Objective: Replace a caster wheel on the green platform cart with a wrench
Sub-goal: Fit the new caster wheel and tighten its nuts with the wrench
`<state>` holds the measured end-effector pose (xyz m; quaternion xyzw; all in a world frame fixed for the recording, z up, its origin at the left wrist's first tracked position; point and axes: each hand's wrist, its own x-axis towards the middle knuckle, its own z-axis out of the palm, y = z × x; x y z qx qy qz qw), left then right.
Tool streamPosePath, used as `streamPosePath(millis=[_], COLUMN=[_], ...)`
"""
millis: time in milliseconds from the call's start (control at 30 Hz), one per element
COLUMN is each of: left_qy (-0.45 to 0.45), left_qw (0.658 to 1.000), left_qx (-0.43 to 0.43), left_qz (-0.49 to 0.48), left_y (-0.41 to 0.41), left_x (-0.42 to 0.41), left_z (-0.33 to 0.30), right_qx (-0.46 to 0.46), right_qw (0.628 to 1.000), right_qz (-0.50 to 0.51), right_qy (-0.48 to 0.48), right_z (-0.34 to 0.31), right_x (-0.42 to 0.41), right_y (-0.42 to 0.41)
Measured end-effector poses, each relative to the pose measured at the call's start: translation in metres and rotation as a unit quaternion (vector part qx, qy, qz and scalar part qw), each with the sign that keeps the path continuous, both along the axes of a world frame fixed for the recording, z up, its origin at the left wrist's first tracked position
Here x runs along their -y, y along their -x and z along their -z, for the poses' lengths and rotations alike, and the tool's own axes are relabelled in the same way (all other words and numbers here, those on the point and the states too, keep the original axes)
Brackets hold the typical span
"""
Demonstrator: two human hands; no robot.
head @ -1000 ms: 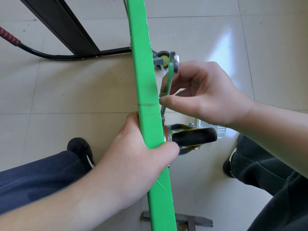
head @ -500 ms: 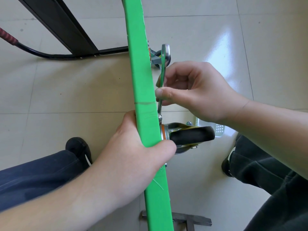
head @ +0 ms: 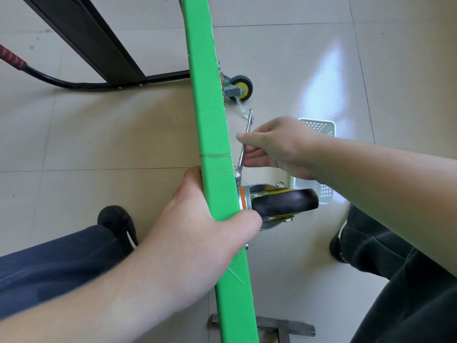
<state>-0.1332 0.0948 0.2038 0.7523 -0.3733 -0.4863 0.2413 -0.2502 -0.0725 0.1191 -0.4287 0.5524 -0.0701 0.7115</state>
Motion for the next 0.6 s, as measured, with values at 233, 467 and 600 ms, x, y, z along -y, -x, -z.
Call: streamPosePath(millis=[233, 467, 600], left_qy=[-0.007, -0.008, -0.006], left_qw=[1.000, 1.000, 1.000], left_qx=[0.001, -0.002, 0.000], left_qz=[0.012, 0.002, 0.000], left_y=[0.0004, 0.0010, 0.0013], left_x=[0.0020, 0.0018, 0.0011], left_z=[-0.0060, -0.0044, -0.0030], right_qx=[-0.057, -0.029, -0.025], right_qw=[0.996, 0.999, 0.998], right_qz=[0.016, 0.042, 0.054], right_qy=[-0.062, -0.018, -0.009], right_z=[0.0013, -0.0015, -0.0009], right_x=[-0.0045, -0.0037, -0.0068], right_y=[-0.0039, 0.0001, 0.0027])
